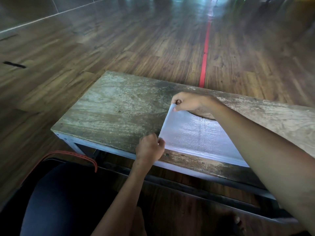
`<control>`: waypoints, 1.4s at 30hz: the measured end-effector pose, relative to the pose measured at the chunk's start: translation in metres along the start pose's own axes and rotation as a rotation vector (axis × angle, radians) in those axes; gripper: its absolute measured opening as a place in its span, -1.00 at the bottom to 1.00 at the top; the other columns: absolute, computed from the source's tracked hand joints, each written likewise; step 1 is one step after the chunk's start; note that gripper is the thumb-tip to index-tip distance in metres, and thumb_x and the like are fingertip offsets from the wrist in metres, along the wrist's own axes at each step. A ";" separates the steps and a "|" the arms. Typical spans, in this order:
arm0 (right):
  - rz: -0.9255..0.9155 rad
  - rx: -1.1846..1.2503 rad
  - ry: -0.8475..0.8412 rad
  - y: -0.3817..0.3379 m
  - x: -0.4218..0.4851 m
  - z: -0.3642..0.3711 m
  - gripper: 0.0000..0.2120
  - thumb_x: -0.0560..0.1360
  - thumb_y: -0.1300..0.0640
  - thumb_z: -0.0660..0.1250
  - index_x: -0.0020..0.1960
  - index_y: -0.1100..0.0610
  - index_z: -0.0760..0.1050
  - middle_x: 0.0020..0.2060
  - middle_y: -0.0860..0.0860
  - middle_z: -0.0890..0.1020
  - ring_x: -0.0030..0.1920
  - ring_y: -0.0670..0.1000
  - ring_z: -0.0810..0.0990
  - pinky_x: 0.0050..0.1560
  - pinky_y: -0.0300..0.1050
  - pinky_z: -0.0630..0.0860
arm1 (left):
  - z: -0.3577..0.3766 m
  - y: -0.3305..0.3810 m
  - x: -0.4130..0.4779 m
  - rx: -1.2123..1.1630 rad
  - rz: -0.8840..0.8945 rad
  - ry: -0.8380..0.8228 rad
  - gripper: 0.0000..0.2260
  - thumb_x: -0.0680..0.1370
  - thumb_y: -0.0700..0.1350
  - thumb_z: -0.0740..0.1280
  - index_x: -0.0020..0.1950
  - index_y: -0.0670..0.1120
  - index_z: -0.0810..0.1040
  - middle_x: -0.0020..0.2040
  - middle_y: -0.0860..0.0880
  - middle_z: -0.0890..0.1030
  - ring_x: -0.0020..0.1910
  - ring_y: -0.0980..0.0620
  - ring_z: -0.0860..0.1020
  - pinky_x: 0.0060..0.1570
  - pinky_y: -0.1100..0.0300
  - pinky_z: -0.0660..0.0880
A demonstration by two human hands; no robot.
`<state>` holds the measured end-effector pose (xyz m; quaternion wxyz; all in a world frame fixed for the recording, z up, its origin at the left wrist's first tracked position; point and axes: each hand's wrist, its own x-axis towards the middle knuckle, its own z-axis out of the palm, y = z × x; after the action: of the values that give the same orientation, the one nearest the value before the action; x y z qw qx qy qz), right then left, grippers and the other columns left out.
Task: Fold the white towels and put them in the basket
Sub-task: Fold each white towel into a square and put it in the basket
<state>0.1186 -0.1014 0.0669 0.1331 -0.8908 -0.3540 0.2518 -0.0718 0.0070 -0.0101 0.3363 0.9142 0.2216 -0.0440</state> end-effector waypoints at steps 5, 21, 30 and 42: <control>-0.059 0.198 0.165 -0.010 -0.006 -0.014 -0.89 0.50 0.12 0.37 0.02 0.06 0.51 -0.22 -0.12 0.47 -0.24 -0.16 0.42 -0.21 -0.26 0.33 | -0.033 -0.008 0.011 -0.128 0.053 0.183 -0.83 0.56 -0.04 0.17 -0.10 -0.13 0.41 -0.24 -0.14 0.56 -0.19 -0.23 0.57 -0.29 0.05 0.42; 0.100 0.884 0.232 0.088 -0.090 -0.009 -0.87 0.55 0.18 0.28 -0.17 0.14 0.51 -0.34 0.01 0.53 -0.40 -0.09 0.43 -0.39 -0.26 0.26 | 0.028 0.068 -0.034 -0.383 0.690 0.416 -0.78 0.39 -0.24 0.41 0.01 -0.09 0.54 -0.10 0.06 0.63 -0.11 0.12 0.58 -0.07 0.25 0.49; 0.185 0.683 0.297 0.120 -0.088 0.036 -0.88 0.50 0.33 0.35 -0.17 0.14 0.53 -0.29 0.07 0.57 -0.31 -0.04 0.50 -0.23 -0.24 0.45 | 0.078 0.056 -0.028 -0.160 0.783 0.335 -0.78 0.39 -0.23 0.28 -0.03 0.02 0.39 -0.15 0.01 0.59 -0.16 0.01 0.51 -0.16 0.06 0.47; 0.264 0.432 0.396 0.125 -0.082 0.059 -0.94 0.46 0.09 0.42 -0.11 0.04 0.56 -0.13 -0.03 0.61 -0.11 -0.08 0.54 -0.15 -0.20 0.43 | 0.085 0.053 -0.028 -0.115 0.814 0.285 -0.77 0.37 -0.09 0.30 0.01 -0.03 0.51 -0.15 0.07 0.62 -0.15 0.03 0.58 -0.06 0.04 0.46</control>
<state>0.1057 -0.2442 -0.0052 0.3518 -0.9119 -0.1408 0.1578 -0.0678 -0.0935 -0.0374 0.3429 0.9038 -0.1104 0.2311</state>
